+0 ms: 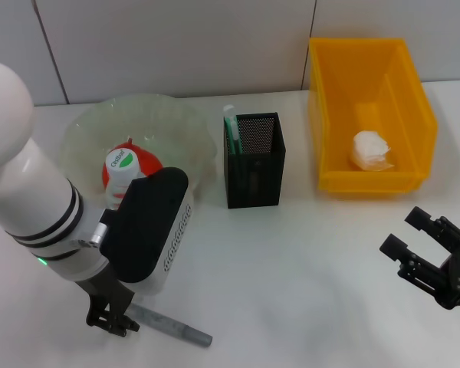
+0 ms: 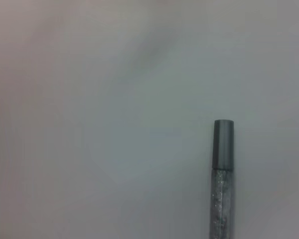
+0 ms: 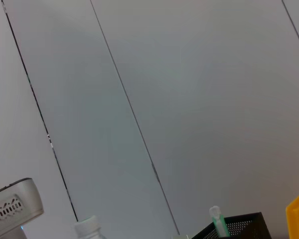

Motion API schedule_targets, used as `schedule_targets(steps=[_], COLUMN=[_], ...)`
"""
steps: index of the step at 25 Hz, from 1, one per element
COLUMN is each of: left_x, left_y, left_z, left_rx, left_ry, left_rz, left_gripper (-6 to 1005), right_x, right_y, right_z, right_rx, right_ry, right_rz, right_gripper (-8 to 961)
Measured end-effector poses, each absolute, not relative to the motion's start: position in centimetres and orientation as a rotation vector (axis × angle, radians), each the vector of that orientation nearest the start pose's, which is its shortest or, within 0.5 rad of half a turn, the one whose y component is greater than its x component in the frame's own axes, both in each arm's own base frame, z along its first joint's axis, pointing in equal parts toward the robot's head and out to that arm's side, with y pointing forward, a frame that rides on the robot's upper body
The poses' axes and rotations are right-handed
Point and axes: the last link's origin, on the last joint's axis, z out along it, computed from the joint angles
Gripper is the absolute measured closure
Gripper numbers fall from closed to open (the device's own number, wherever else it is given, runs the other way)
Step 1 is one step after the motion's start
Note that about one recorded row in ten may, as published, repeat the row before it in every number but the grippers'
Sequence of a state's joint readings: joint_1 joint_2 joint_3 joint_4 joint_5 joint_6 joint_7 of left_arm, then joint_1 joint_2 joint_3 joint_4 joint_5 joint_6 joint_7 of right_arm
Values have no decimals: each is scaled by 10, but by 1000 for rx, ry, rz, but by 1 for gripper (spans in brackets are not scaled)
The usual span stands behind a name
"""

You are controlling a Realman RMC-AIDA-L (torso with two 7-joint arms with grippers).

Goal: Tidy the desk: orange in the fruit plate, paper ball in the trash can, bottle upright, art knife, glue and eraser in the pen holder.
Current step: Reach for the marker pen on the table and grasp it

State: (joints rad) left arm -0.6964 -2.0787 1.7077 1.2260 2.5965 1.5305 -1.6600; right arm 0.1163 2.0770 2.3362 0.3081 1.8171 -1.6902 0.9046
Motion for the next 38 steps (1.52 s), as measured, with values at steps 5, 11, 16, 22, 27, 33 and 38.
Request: schedule_targets(steps=[5, 11, 16, 22, 27, 33, 38], left_x=[-164, -161, -161, -158, -149, -141, -134], left_y=[336, 335, 334, 329, 326, 323, 319], left_z=[-61, -63, -64, -68, -72, -78, -84], left_rx=[-2980, -2981, -2981, -2983, -2971, -2972, -2993], left_ry=[712, 718, 719, 743, 753, 778, 809], left_rz=[979, 990, 997, 1032, 1062, 1075, 1041], left_gripper=[489, 494, 562, 592, 582, 584, 586], right_x=[337, 337, 337, 337, 337, 336, 336], right_y=[202, 202, 202, 202, 202, 203, 203], right_z=[0, 0, 1, 1, 1, 0, 0], right_rx=[-2076, -2077, -2077, -2078, -2079, -2080, -2081], right_ry=[715, 714, 716, 722, 721, 720, 720], right_rz=[1163, 1162, 1163, 1165, 1165, 1167, 1167], right_gripper=[127, 127, 127, 127, 128, 128, 128])
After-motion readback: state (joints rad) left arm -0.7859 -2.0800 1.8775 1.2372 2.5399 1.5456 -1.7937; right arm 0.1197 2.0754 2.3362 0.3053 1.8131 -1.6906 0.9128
